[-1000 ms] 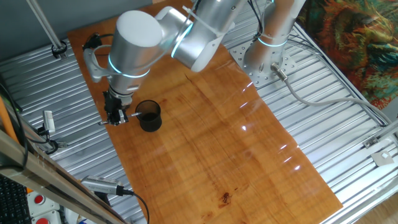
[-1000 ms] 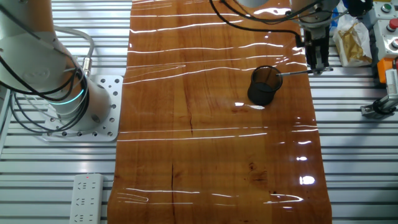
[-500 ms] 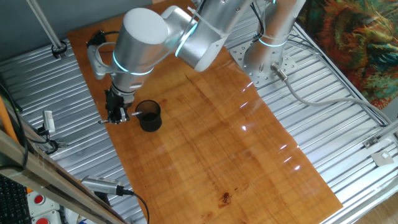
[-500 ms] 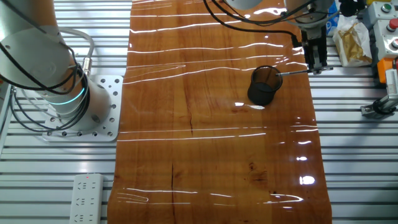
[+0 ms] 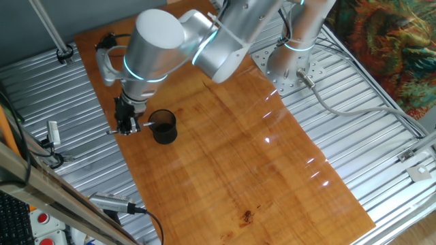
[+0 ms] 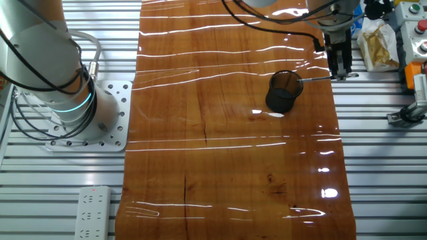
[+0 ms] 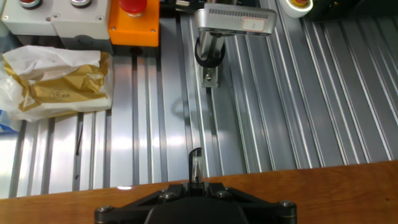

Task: Put the pen into the pen holder

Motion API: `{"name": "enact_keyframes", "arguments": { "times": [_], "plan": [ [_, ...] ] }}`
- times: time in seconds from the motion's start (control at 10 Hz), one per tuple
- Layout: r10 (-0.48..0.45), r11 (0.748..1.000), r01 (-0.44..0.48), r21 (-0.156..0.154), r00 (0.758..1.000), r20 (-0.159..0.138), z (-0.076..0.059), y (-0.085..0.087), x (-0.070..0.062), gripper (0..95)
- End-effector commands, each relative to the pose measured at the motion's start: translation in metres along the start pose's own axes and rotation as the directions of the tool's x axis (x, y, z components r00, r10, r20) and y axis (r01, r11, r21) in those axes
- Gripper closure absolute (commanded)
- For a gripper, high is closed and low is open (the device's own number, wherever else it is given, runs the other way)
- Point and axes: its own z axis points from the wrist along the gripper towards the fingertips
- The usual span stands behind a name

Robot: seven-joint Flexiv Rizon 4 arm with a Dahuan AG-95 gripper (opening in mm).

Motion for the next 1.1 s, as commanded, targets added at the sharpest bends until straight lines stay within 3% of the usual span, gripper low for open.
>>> {"name": "enact_keyframes", "arguments": {
  "times": [0.1,0.4,1.1],
  "plan": [
    [0.012,1.0,-0.012,0.005,1.0,-0.004,0.0009,-0.0029,-0.0013,95.0],
    [0.058,0.998,-0.058,0.031,0.998,-0.018,0.001,-0.0032,-0.001,95.0],
    [0.124,0.989,-0.123,0.075,0.992,-0.004,0.0016,-0.0028,-0.0008,95.0]
  ]
}}
